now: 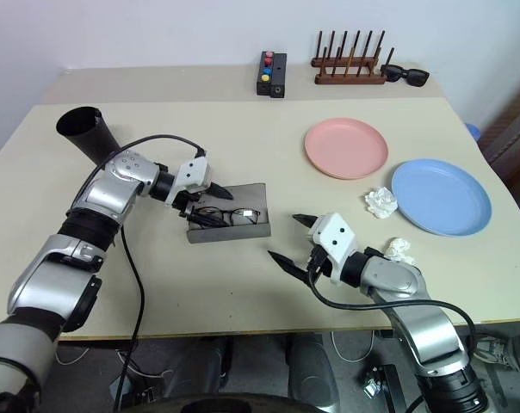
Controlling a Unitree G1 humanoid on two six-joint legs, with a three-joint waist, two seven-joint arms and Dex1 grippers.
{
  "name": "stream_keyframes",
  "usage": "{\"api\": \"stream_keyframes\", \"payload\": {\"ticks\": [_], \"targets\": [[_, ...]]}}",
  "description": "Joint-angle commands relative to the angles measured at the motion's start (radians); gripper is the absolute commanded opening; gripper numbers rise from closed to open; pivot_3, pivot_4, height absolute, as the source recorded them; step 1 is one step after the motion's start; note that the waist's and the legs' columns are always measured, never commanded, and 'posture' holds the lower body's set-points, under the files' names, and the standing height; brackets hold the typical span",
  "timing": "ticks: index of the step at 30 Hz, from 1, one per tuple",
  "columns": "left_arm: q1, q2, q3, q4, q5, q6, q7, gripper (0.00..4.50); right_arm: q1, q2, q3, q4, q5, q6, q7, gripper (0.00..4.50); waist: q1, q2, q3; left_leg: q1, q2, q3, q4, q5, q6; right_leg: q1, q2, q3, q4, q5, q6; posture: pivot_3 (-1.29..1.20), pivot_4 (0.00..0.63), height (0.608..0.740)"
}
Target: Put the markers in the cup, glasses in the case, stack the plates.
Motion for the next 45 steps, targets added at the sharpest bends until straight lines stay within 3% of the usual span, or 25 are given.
{"api": "stream_keyframes", "payload": {"ticks": [1,2,5,10,16,32,39,45], "targets": [[-0.064,-0.004,0.103,-0.005,-0.067,0.033,0.041,3.23,-0.008,0.012,0.002,-0.024,0.006,-0.016,-0.002,4.50,-0.001,0.000,0.000,0.000,0.000,0.000,0.000,0.000,0.000,0.000,0.000,0.000,0.000,0.000,0.001,0.00,0.150,0.740],[-0.074,-0.005,0.126,0.000,-0.077,0.043,0.062,3.23,-0.010,0.013,0.005,-0.022,0.006,-0.016,-0.003,4.50,-0.001,0.000,0.000,0.000,0.000,0.000,0.000,0.000,0.000,0.000,0.000,0.000,0.000,0.001,0.001,0.00,0.150,0.740],[-0.078,0.016,0.164,0.043,-0.045,-0.012,0.157,2.41,-0.025,0.022,0.016,-0.015,0.000,-0.015,-0.006,4.50,-0.005,0.000,0.000,0.000,0.000,0.000,0.000,0.000,0.000,0.000,0.000,0.000,0.000,0.001,0.003,0.00,0.150,0.740],[-0.057,0.023,0.144,0.110,0.036,-0.055,0.280,0.04,-0.033,0.028,0.025,-0.012,-0.001,-0.014,-0.004,4.50,-0.001,0.000,0.000,0.001,0.000,0.000,0.000,0.000,0.000,0.000,0.000,0.000,0.001,0.002,0.004,0.00,0.150,0.740],[-0.024,0.002,0.106,0.133,0.102,-0.071,0.337,0.04,-0.035,0.028,0.029,-0.012,0.000,-0.013,0.000,4.50,0.002,0.000,0.000,0.000,0.000,0.000,0.000,0.000,0.000,0.000,0.000,0.000,0.001,0.002,0.004,0.00,0.150,0.740],[0.171,0.085,0.089,-0.215,-0.030,0.021,0.052,0.04,-0.022,0.026,0.025,-0.025,0.000,-0.009,-0.006,4.50,-0.002,0.000,0.000,0.000,0.000,0.000,0.000,0.000,0.000,-0.001,0.000,0.000,0.001,0.002,0.000,0.00,0.150,0.740],[0.285,0.107,0.063,-0.367,-0.002,0.042,0.090,0.04,-0.037,0.018,0.020,-0.016,-0.004,-0.009,-0.002,4.50,0.000,0.000,0.000,0.000,0.000,0.000,0.000,0.000,0.000,0.000,0.000,0.000,0.001,0.001,-0.001,0.00,0.150,0.740],[0.300,0.074,0.152,-0.440,-0.101,0.133,0.176,0.04,-0.140,0.013,-0.007,0.072,-0.106,-0.019,-0.089,4.50,-0.001,0.000,0.000,0.001,0.000,0.000,0.000,0.000,0.000,0.000,0.000,0.000,0.001,0.001,-0.001,0.00,0.150,0.740]]}}
